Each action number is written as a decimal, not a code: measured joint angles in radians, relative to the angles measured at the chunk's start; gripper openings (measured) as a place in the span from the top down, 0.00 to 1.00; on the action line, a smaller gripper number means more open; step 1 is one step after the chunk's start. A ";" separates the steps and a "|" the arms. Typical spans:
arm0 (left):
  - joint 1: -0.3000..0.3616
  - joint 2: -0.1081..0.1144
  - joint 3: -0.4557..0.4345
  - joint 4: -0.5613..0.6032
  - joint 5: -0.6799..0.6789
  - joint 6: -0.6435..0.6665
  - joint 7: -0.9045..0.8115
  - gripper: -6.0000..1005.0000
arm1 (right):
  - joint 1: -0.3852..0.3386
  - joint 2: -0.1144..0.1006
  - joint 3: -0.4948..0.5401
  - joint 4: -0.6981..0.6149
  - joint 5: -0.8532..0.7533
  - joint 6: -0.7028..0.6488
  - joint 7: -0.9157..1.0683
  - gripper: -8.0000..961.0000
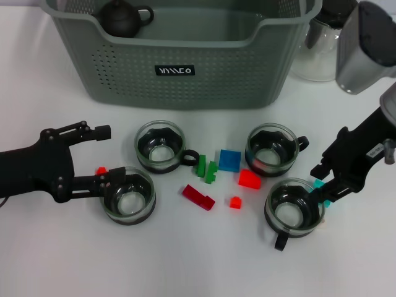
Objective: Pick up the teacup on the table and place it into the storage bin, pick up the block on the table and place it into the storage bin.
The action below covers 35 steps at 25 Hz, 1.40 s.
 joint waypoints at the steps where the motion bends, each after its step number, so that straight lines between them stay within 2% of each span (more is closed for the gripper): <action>1: 0.000 0.000 0.000 0.000 0.000 -0.001 0.000 0.15 | 0.000 0.001 -0.010 0.014 0.000 0.014 0.003 0.50; 14: 0.001 -0.003 0.000 0.000 0.000 -0.002 0.000 0.15 | 0.019 0.001 -0.046 0.170 -0.002 0.176 0.042 0.55; 25: 0.001 -0.008 0.000 0.000 0.000 -0.001 0.000 0.15 | 0.013 0.001 -0.046 0.184 0.030 0.206 0.055 0.59; 35: 0.001 -0.010 0.000 0.000 0.000 -0.016 0.000 0.15 | 0.023 0.001 -0.037 0.198 0.050 0.200 0.109 0.79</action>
